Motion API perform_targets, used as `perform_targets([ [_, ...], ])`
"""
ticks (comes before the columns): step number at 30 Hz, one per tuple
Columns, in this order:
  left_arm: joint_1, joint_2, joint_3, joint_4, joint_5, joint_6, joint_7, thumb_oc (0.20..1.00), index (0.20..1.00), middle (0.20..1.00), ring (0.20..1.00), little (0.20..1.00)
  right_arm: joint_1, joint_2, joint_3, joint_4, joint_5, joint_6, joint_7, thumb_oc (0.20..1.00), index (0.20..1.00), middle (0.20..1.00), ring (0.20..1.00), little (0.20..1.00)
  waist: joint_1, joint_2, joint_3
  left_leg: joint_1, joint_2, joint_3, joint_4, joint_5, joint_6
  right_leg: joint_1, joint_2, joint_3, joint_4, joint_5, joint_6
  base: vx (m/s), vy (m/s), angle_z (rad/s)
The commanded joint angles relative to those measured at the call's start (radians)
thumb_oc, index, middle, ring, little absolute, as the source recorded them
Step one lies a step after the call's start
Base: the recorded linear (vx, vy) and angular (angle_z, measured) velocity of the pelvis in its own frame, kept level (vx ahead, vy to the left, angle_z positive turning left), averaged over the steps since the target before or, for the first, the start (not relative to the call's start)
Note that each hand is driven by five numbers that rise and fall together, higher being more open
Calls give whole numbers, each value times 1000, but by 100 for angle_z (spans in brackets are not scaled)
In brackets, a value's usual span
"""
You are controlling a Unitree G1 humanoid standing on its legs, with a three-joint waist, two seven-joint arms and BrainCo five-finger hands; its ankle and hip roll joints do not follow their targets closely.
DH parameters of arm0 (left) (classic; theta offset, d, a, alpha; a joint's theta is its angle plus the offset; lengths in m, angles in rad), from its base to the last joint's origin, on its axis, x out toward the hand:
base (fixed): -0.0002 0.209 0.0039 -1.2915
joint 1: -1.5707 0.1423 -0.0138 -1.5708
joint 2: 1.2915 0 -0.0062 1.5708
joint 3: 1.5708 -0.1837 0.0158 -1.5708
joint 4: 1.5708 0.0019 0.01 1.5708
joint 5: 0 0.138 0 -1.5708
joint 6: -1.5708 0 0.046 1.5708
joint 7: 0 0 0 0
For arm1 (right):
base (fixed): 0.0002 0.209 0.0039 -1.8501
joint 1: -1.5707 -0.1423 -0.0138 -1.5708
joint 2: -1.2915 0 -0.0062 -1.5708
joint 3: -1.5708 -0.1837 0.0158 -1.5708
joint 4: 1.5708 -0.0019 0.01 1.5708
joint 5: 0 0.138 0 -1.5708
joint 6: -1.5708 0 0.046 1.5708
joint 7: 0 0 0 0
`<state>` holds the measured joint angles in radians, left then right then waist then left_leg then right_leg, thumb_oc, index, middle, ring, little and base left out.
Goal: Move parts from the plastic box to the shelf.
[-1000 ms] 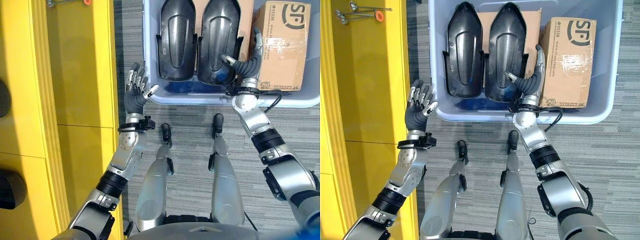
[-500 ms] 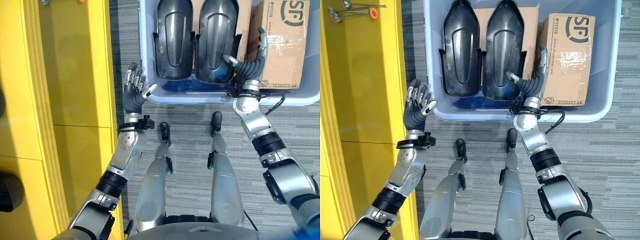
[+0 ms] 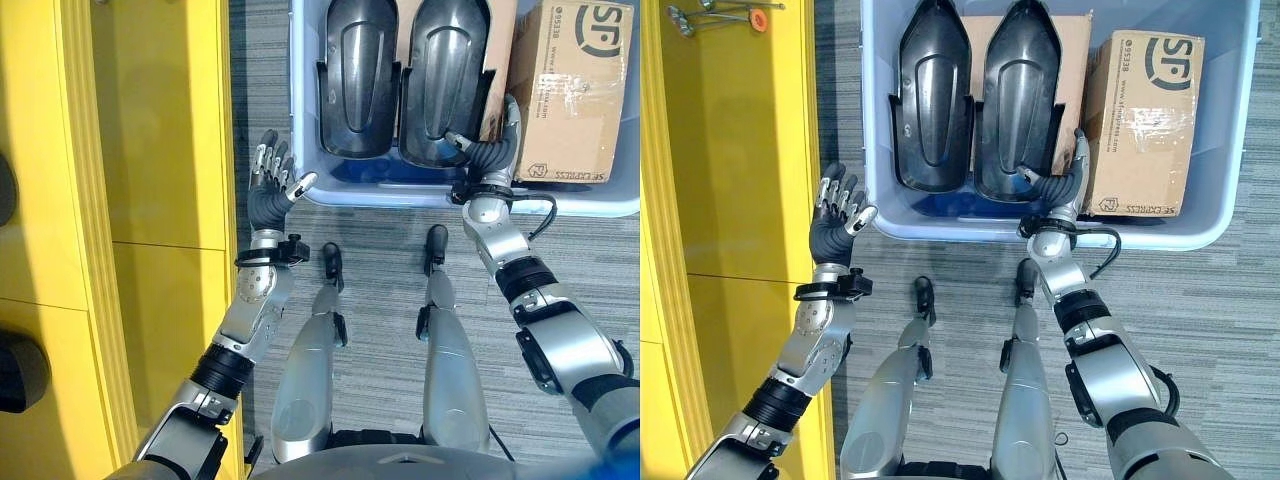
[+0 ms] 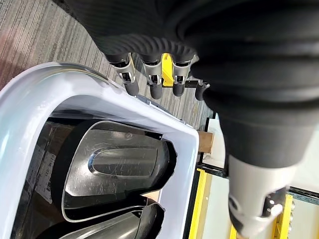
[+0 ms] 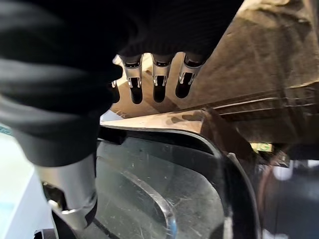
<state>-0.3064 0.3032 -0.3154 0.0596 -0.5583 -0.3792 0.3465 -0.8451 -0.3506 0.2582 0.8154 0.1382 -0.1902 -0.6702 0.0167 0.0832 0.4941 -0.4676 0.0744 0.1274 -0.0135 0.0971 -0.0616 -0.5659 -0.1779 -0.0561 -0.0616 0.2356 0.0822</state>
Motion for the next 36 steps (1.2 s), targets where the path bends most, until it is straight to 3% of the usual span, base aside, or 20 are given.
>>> perform_targets([
  [1,33,55,-5,-117,5,-65,-24,1000,1000,1000,1000,1000,-59,14,-3,49,51,-36,-5,1000,1000,1000,1000,1000,19,3,-29,-25,51,-32,65,-42,-37,52,-80,3,137,-118,89,0,0,0],
  [12,29,78,-32,-134,-19,-68,-34,1000,1000,1000,1000,1000,-192,-46,30,284,114,-10,7,1000,1000,1000,1000,1000,49,8,-17,-34,49,-38,64,-41,-37,53,-80,-13,142,-121,92,6,8,2],
  [20,14,81,-52,-138,-23,-62,-33,1000,1000,1000,1000,1000,-250,-66,103,388,42,39,8,1000,1000,1000,1000,1000,65,4,-14,-44,42,-51,71,-42,-34,59,-80,-23,143,-123,94,14,11,5],
  [21,14,81,-51,-140,-23,-61,-34,1000,1000,1000,1000,1000,-249,-62,107,396,28,46,9,564,564,564,564,564,66,3,-13,-46,42,-52,74,-44,-34,59,-80,-25,144,-125,94,0,0,0],
  [23,14,81,-51,-140,-23,-61,-34,1000,1000,1000,1000,1000,-249,-61,107,397,28,46,9,542,542,542,542,542,66,3,-13,-46,42,-52,74,-44,-34,59,-80,-25,144,-125,94,0,0,0],
  [24,18,82,-49,-141,-25,-62,-35,1000,1000,1000,1000,1000,-251,-58,111,404,21,51,7,335,335,335,335,335,66,3,-13,-47,42,-53,74,-44,-33,59,-80,-25,145,-125,93,0,0,0],
  [25,20,85,-47,-141,-24,-63,-31,1000,1000,1000,1000,1000,-251,-53,114,406,8,55,2,200,200,200,200,200,64,1,-12,-49,41,-54,76,-43,-33,58,-80,-25,147,-126,93,0,0,0],
  [36,22,87,-41,-144,-19,-67,-22,1000,1000,1000,1000,1000,-249,-39,123,420,-25,70,-13,200,200,200,200,200,61,-2,-11,-46,42,-55,79,-46,-32,59,-79,-24,149,-128,90,0,0,0],
])
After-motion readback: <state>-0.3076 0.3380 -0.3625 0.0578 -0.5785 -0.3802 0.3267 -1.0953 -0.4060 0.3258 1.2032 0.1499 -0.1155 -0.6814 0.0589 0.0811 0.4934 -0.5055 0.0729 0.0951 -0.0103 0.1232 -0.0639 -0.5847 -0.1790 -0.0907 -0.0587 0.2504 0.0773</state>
